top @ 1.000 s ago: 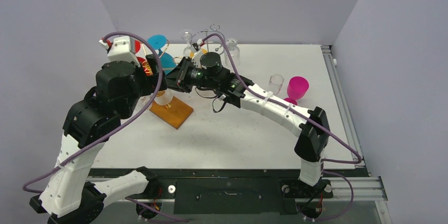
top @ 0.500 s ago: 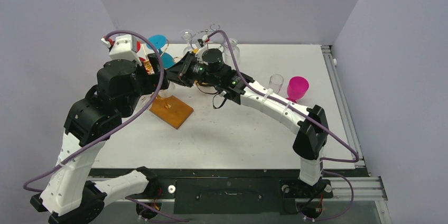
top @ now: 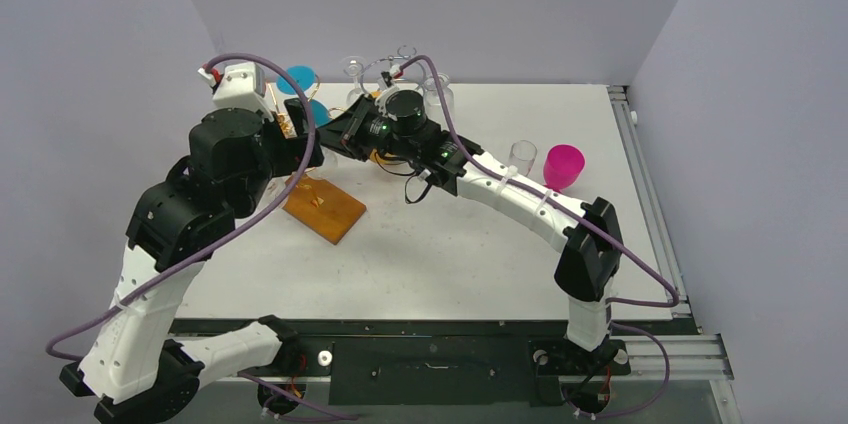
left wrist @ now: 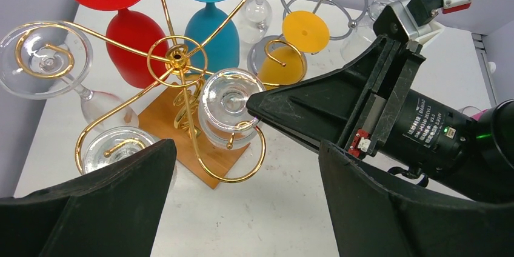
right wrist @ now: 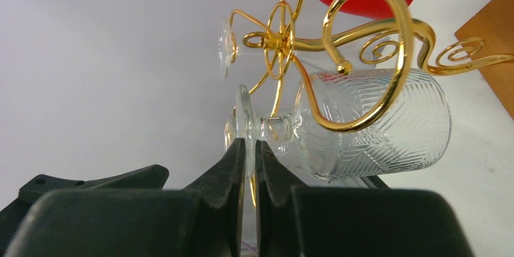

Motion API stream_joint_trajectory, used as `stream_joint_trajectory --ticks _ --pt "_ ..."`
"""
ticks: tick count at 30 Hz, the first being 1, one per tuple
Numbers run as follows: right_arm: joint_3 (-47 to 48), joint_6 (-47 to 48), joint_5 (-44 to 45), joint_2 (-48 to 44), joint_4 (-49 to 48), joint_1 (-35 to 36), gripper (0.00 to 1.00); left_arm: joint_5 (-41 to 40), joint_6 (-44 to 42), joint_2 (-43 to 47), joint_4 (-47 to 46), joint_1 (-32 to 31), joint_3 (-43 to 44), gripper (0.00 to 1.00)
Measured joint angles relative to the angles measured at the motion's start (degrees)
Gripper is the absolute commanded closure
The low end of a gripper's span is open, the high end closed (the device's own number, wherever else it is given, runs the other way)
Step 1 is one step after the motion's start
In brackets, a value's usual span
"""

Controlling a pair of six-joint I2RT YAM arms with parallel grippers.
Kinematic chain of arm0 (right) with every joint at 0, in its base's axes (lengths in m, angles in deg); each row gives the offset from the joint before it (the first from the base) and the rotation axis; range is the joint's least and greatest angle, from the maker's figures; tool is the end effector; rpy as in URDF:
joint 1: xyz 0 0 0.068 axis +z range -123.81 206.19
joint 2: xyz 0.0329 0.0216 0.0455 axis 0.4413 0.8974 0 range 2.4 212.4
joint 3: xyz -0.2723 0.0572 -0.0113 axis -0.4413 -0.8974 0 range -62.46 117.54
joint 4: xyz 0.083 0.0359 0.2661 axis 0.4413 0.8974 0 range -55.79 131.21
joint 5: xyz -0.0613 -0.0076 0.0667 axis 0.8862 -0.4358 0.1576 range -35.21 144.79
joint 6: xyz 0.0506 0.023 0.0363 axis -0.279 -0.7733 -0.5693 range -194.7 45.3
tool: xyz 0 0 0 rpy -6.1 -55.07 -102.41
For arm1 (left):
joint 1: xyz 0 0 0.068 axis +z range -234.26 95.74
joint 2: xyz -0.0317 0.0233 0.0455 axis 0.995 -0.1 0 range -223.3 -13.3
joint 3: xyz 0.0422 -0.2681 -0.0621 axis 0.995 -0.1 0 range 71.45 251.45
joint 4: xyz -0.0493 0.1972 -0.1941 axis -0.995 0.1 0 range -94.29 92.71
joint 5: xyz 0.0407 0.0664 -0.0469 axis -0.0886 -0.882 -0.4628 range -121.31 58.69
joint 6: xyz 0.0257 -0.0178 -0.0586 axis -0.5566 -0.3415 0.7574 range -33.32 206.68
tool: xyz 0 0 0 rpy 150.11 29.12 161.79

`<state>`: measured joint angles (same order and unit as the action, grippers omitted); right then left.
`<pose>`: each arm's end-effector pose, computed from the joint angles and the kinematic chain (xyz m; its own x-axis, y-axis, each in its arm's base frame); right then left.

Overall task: Take the wine glass off the wine glass rack
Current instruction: Pick up the wine glass from the wine rack.

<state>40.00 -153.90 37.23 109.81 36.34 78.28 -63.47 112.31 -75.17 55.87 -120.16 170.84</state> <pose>0.2909 0.3995 0.3924 -0.9338 0.3250 -0.1494 -0.1010 0.1611 0.9818 0.1593 -0.0808 0.5152 -0.3237 -0.2179 -0.9207 -0.0462 0.9756 -0.2146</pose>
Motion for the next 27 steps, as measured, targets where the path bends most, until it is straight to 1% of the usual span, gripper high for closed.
stream_joint_trajectory --ticks 6,27 --pt "-2.29 0.02 1.31 -0.59 -0.42 -1.03 1.0 0.7 0.02 -0.48 -0.04 0.0 0.02 0.15" --pt "-10.91 0.0 2.1 -8.79 -2.51 -2.14 1.0 4.17 0.09 -1.86 -1.64 0.0 0.04 0.15"
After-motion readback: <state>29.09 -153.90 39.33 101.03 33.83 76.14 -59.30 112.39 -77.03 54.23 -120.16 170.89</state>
